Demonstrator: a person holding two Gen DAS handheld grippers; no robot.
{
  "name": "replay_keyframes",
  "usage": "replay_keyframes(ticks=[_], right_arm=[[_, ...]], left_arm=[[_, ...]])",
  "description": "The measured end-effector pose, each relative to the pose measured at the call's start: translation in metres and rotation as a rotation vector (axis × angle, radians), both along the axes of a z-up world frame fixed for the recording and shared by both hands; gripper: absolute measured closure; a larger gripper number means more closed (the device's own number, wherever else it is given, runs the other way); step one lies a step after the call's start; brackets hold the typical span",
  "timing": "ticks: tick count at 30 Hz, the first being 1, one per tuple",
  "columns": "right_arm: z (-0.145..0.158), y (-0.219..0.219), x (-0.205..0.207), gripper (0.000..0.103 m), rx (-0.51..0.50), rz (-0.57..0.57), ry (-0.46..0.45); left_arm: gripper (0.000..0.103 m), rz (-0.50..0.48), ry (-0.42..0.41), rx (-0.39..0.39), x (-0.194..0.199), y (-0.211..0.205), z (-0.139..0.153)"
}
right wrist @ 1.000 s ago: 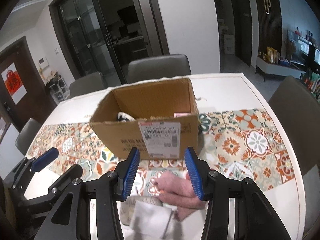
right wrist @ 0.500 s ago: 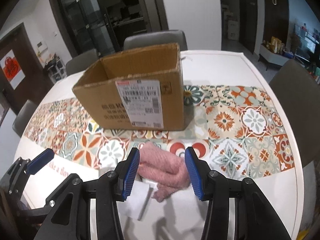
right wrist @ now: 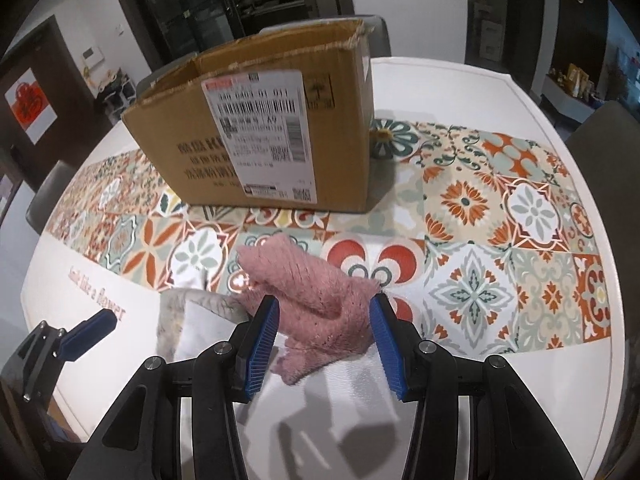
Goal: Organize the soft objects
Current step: 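Grasp the pink towel with the right tool while the left tool grasps the white tissue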
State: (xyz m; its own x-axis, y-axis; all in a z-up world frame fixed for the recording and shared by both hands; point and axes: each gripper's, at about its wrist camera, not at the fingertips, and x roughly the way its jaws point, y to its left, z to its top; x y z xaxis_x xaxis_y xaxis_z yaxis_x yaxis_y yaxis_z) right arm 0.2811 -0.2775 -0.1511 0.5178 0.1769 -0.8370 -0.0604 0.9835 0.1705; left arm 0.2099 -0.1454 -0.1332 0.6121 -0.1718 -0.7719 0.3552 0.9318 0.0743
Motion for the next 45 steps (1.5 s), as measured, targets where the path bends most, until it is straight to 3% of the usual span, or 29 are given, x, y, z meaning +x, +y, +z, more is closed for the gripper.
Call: replay_keyframes(ticks=[8, 12, 23, 30, 35, 41, 45], right_arm=[[-0.014, -0.002, 0.005, 0.054, -0.008, 0.046, 0.009], [-0.022, -0.002, 0.008, 0.044, -0.014, 0.057, 0.011], [-0.041, 0.003, 0.019, 0.044, -0.037, 0.087, 0.03], [-0.049, 0.004, 0.021, 0.044, -0.049, 0.088, 0.043], [-0.049, 0.005, 0.021, 0.045, -0.051, 0.085, 0.043], [-0.05, 0.004, 0.019, 0.065, -0.032, 0.074, 0.053], [-0.048, 0.004, 0.016, 0.078, -0.027, 0.065, 0.05]], left_arm=[[0.036, -0.012, 0.022, 0.028, -0.001, -0.014, -0.021], [0.035, 0.007, 0.032, 0.047, 0.002, -0.016, -0.032], [0.028, 0.01, 0.014, 0.115, 0.004, -0.024, -0.055], [0.028, 0.024, 0.05, 0.096, 0.007, -0.021, -0.063], [0.039, 0.035, 0.061, 0.072, 0.008, -0.015, -0.062], [0.052, 0.025, 0.079, 0.032, 0.007, -0.011, -0.056], [0.067, 0.025, 0.086, 0.011, 0.006, -0.007, -0.052]])
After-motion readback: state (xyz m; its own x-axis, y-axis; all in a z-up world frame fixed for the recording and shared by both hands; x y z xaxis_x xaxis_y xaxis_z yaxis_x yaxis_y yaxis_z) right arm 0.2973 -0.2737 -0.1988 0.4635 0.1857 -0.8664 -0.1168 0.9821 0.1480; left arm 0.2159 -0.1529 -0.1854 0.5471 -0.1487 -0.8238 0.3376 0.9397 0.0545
